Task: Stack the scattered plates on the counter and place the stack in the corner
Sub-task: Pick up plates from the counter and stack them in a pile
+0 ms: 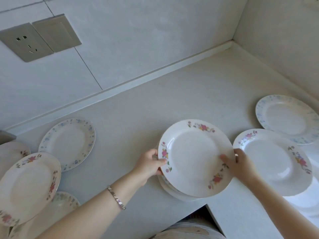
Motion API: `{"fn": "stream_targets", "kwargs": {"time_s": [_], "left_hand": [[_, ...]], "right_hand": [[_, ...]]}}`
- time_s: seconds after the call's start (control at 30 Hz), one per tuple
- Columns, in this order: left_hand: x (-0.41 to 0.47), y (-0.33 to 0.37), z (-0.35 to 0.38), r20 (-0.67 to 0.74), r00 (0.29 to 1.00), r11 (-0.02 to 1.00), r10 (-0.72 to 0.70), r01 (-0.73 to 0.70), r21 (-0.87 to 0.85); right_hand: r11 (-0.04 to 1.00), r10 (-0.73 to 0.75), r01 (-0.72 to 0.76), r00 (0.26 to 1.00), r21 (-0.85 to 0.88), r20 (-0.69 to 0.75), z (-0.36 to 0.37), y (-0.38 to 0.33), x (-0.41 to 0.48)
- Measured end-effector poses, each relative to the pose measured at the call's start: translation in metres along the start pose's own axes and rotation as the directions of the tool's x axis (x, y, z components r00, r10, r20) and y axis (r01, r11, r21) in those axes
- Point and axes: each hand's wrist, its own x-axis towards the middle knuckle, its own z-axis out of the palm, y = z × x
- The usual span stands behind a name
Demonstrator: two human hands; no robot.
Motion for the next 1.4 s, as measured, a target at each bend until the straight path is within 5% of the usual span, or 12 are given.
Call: {"fn": "stream_targets", "kwargs": {"time_s": [0.13, 0.4, 0.57, 0.83, 1.0, 1.07, 1.17, 1.27, 1.4], "left_hand": [[0.007, -0.019, 0.003, 0.055, 0.997, 0.961, -0.056, 0.039, 0.274], [0.013, -0.012, 0.008, 0.014, 0.989, 0.724, -0.147, 0.098, 0.682], [0.019, -0.009, 0.016, -0.058, 0.998, 0.579, -0.01, 0.053, 0.814], [0.013, -0.022, 0.022, -0.118, 0.973, 0.575, 0.196, -0.016, 0.818], [0.006, -0.038, 0.01, -0.117, 0.971, 0.7, 0.21, -0.066, 0.711], [0.008, -0.04, -0.004, -0.16, 0.967, 0.729, 0.197, -0.035, 0.683], [0.007, -0.051, -0.043, -0.258, 0.955, 0.822, 0.146, 0.028, 0.569], [-0.005, -0.073, -0.103, -0.391, 0.916, 0.834, 0.097, 0.14, 0.534], [-0.04, -0.105, -0.204, -0.585, 0.808, 0.861, 0.068, 0.248, 0.443]], "right_hand": [[0.996, 0.031, -0.029, 0.999, -0.079, 0.023, 0.013, 0.024, -0.011], [0.945, -0.028, 0.015, 0.999, -0.327, -0.034, 0.026, 0.019, -0.011], [0.885, -0.077, 0.057, 0.997, -0.462, -0.026, 0.026, 0.014, -0.008], [0.778, -0.116, 0.066, 0.992, -0.625, -0.039, 0.023, 0.006, -0.002], [0.649, -0.049, 0.011, 0.998, -0.761, -0.028, 0.024, -0.011, -0.008], [0.627, -0.129, 0.081, 0.992, -0.775, 0.0, 0.027, -0.031, -0.013], [0.713, -0.268, 0.313, 0.949, -0.627, 0.168, 0.047, -0.071, -0.024], [0.806, -0.234, 0.408, 0.886, -0.43, 0.401, 0.084, -0.122, -0.046], [0.782, -0.291, 0.549, 0.74, -0.295, 0.607, 0.183, -0.196, -0.089]]}}
